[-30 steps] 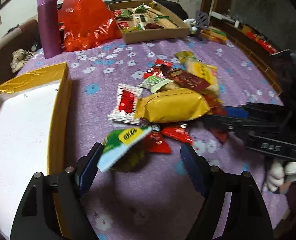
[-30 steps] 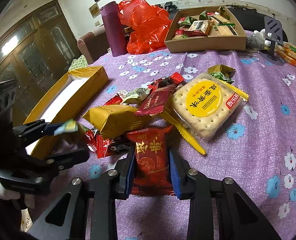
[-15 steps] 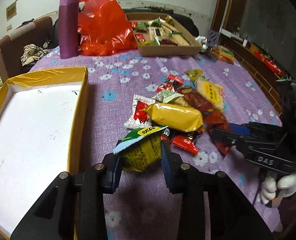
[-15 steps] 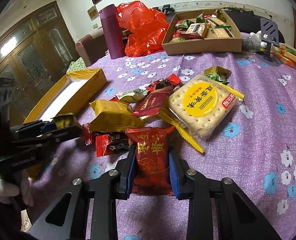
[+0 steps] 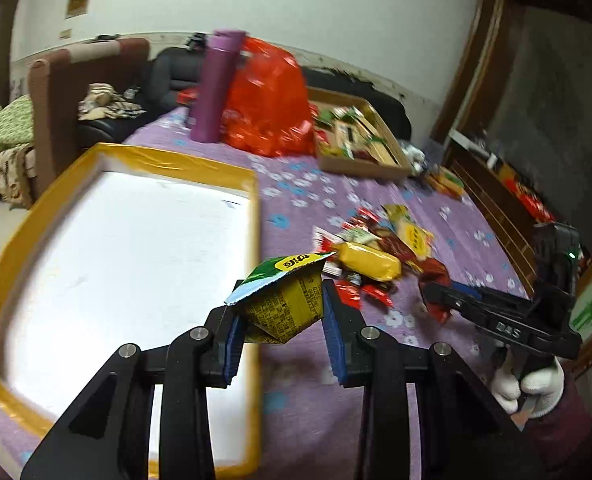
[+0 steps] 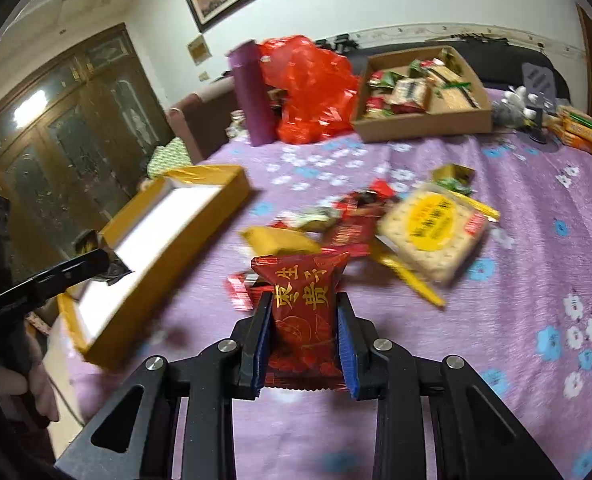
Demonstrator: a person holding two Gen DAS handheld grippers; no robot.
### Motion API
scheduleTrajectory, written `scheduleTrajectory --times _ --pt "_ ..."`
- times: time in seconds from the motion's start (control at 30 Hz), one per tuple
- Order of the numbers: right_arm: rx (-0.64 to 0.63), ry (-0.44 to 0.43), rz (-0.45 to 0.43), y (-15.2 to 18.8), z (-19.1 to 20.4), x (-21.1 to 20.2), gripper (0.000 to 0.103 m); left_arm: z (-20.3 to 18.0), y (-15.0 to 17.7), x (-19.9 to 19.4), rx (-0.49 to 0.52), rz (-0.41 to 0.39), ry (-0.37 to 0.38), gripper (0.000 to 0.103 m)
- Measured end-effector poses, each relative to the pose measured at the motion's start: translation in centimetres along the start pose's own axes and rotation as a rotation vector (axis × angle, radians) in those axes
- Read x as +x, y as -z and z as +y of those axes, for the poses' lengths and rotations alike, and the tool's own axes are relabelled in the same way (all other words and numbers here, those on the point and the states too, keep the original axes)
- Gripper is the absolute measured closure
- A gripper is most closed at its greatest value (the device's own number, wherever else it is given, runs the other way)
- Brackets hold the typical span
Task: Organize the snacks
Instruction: 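Carry both packets over the white tray and open both grippers to drop them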
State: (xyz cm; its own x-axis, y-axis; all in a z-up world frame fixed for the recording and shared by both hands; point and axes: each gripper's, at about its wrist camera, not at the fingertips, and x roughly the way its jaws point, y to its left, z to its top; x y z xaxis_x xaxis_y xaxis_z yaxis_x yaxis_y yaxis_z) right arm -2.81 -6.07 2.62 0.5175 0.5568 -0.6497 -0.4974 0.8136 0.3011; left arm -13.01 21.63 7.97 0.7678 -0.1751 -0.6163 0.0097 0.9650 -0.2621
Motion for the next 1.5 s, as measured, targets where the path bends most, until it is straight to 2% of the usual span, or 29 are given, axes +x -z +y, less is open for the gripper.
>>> scheduleTrajectory --times 0.23,0.37,0.7,0.77,0.8,0.87,0.97,1.07,1.13,1.23,1.37,1.5 --pt "-0.087 -0.132 0.04 -1.3 7.9 0.8 0.074 5.4 0.6 -2.1 -0.1 -0.048 -0.069 0.07" --pt "-0.117 -0.218 0.09 -2.2 12.5 2.7 0.074 8.9 1.1 -2.8 -0.182 -0.056 -0.106 0.07" --pt "-0.2 -0.261 0.239 -0.5 20.6 9.9 0.074 13.3 2.1 -4.2 -0.296 -0.079 -0.101 0.069" --pt "-0.22 -0.255 0.254 -0.1 21.7 10.7 0.073 14.1 2.2 -4.6 -0.331 -0.083 -0.078 0.062" --pt "-0.23 -0.251 0.258 0.1 22.2 11.0 0.073 14.5 2.3 -4.8 -0.35 -0.088 -0.065 0.054" --pt "-0.238 -0.247 0.257 0.4 22.8 11.2 0.07 14.9 2.4 -5.5 -0.374 -0.105 -0.053 0.05" --pt "-0.227 -0.263 0.246 0.4 22.8 10.7 0.068 15.1 2.3 -6.6 -0.387 -0.127 -0.046 0.049" --pt "-0.225 -0.256 0.217 0.1 22.6 9.8 0.064 14.7 2.2 -7.2 -0.397 -0.148 -0.026 0.041" --pt "-0.216 -0.25 0.192 -0.2 21.8 8.6 0.064 14.2 2.0 -7.3 -0.395 -0.148 -0.014 0.037" --pt "-0.195 -0.234 0.155 -0.4 19.8 6.6 0.063 12.9 1.8 -7.3 -0.372 -0.136 -0.004 0.037" --pt "-0.154 -0.174 0.1 -0.5 15.2 3.6 0.06 10.8 1.4 -7.1 -0.326 -0.106 0.023 0.035" --pt "-0.072 -0.057 0.057 -0.4 8.0 0.5 0.058 8.3 1.1 -6.5 -0.27 -0.077 0.053 0.031"
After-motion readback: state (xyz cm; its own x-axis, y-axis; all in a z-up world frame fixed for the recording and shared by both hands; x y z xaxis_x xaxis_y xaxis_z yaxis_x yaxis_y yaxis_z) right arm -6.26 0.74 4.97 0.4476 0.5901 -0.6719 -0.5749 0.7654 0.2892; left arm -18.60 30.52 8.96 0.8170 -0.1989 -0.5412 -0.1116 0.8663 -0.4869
